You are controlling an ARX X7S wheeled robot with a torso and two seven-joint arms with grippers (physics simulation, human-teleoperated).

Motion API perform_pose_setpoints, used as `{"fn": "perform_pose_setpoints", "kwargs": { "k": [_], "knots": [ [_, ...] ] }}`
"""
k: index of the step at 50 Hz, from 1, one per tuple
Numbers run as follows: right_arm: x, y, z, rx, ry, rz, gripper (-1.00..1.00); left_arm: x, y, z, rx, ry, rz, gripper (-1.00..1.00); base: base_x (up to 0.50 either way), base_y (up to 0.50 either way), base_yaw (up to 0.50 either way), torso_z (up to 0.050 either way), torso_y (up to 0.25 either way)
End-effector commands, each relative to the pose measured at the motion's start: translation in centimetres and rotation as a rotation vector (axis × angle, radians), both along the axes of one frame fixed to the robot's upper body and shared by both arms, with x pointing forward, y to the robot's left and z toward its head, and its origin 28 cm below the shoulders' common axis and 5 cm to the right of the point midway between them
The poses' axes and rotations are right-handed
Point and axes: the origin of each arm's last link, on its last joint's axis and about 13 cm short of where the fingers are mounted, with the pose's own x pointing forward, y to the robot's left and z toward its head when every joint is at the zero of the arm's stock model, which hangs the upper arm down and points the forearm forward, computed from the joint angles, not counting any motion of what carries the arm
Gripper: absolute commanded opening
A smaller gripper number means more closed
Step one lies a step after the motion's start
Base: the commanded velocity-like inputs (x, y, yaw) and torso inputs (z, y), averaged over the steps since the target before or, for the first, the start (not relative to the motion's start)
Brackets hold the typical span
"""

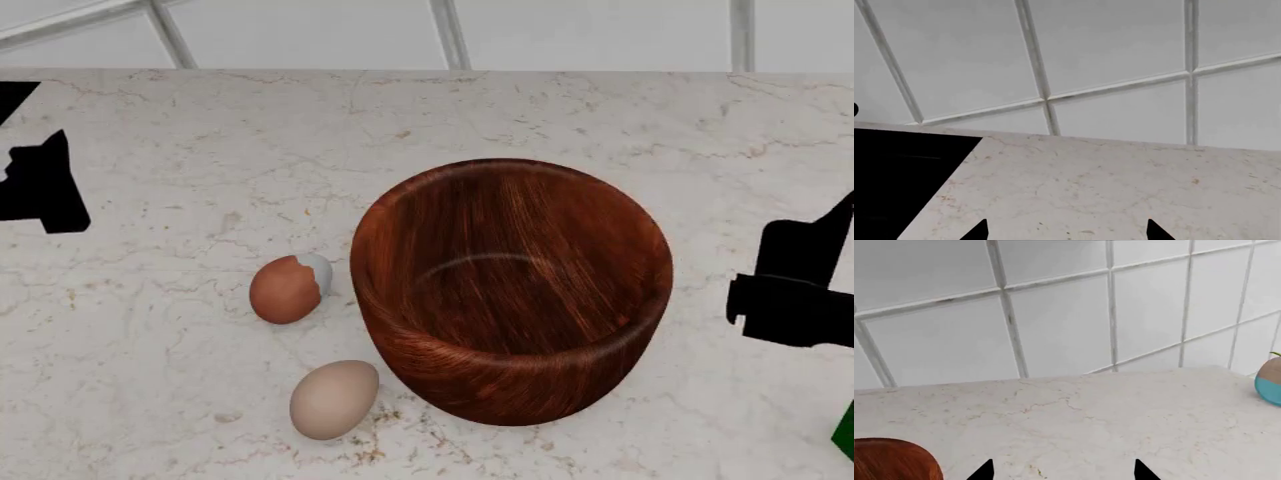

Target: Place the eggs and milk next to the bowl.

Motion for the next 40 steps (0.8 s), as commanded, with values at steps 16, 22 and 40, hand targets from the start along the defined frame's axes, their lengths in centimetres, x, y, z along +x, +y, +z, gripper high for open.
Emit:
{"fn": "perform_pose_setpoints", "kwargs": {
  "k": [16,22,40],
  "knots": [
    [-3.1,-1.0,-0.3,0.000,0.091,-0.102,1.00,-0.2,0.3,-0.4,0.002,-0.006,0.009,1.00,0.00,0.00,0.00,0.000,0.000],
    [-3.8,-1.2,-0.6,0.008,0.108,-0.115,1.00,-0.3,0.5,-0.6,0.001,-0.005,0.009,1.00,0.00,0.00,0.00,0.000,0.000],
    [-4.8,-1.7,-1.5,0.028,0.143,-0.128,1.00,-0.2,0.4,-0.7,0.004,-0.004,0.007,1.00,0.00,0.00,0.00,0.000,0.000]
  ]
}}
